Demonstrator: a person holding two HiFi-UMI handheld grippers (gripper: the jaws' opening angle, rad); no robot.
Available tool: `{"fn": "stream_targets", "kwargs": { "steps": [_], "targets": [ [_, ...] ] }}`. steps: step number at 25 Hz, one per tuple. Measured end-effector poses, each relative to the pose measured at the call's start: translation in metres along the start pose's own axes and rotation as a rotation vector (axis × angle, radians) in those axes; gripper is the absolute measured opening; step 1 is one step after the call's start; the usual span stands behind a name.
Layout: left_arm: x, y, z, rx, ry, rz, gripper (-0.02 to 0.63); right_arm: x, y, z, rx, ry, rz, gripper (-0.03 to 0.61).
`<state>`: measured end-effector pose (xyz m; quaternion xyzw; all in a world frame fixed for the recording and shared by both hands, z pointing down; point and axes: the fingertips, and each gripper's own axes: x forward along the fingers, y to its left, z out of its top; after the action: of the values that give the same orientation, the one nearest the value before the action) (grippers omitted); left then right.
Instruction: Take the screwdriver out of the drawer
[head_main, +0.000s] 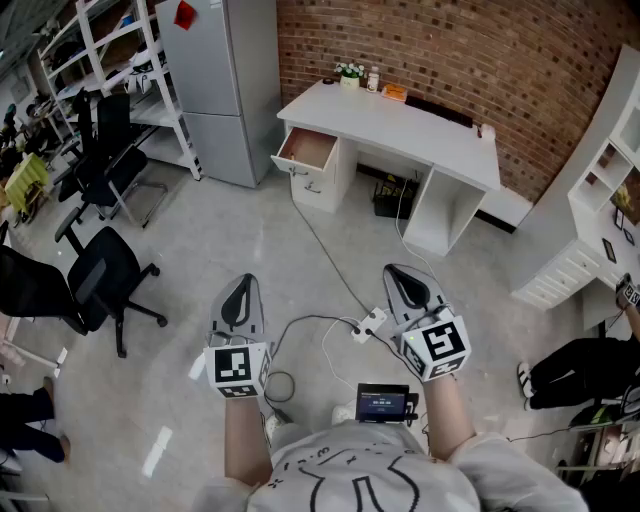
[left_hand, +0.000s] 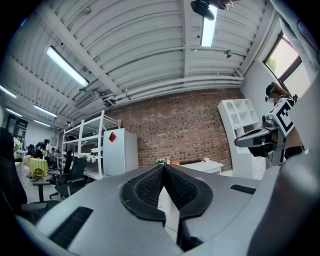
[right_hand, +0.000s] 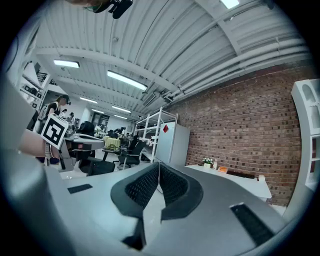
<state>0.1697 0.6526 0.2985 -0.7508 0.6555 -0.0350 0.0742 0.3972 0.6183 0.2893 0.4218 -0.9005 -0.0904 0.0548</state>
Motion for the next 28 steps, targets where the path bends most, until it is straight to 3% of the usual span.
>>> {"fn": "stream_targets", "kwargs": {
  "steps": [9, 15, 28],
  "targets": [
    [0.03, -0.025, 0.0, -0.001, 0.001, 0.009, 0.012, 0.005, -0.039, -0.015, 0.0, 0.009, 0.013, 0.021],
    [0.054, -0.019, -0.003, 0.007, 0.0, 0.006, 0.012, 0.03, -0.048, -0.015, 0.027, -0.027, 0.032, 0.02],
    [0.165, 0.067, -0.032, -0.009, 0.032, -0.018, 0.012, 0.167, -0.061, -0.025, 0.021, 0.022, 0.047, 0.02]
  ]
}}
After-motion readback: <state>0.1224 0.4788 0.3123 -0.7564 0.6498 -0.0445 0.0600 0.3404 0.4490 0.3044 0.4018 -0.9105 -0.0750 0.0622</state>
